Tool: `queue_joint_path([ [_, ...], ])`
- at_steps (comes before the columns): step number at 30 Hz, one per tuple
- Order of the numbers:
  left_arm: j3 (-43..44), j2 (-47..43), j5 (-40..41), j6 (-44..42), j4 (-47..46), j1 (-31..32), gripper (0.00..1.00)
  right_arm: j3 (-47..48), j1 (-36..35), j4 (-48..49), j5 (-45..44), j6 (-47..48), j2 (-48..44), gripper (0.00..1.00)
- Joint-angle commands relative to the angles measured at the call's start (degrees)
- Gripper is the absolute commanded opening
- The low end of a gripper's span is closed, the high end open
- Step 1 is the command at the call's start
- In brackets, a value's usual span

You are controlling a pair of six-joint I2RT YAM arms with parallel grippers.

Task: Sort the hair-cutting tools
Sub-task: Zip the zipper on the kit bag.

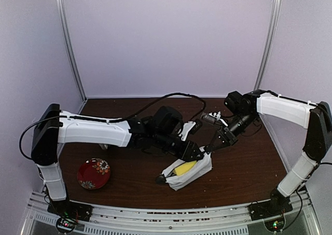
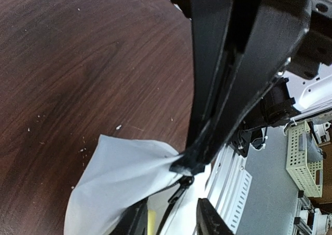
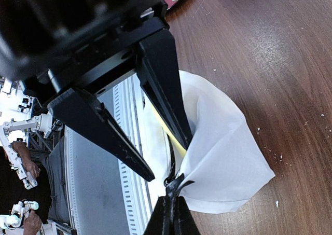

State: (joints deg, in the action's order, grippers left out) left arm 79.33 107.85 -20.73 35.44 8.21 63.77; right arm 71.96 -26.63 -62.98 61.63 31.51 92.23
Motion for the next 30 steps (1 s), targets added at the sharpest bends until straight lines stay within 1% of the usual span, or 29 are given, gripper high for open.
queue_joint_path([
  [1,2.39,2.14,-2.00,-1.21,-4.55,-1.07,0.32,0.36,0.00,0.20,2.51,0.13,-1.21,0.00],
  [11,2.76,2.97,-4.10,-1.15,-5.53,-1.54,0.19,0.37,0.00,0.22,2.39,0.13,-0.94,0.00],
  [18,2.06,1.60,-3.91,-0.99,-5.12,-1.93,0.01,0.20,-0.03,0.35,1.79,0.33,-0.85,0.00],
  [25,0.35,-1.12,-5.11,-0.79,-4.25,-2.51,0.00,-0.07,0.00,0.82,0.66,-0.03,-0.91,0.00],
  [30,-0.59,-3.59,-5.94,-1.14,-1.36,-2.51,0.00,-0.86,0.84,4.35,-3.21,-4.28,-1.09,0.00],
])
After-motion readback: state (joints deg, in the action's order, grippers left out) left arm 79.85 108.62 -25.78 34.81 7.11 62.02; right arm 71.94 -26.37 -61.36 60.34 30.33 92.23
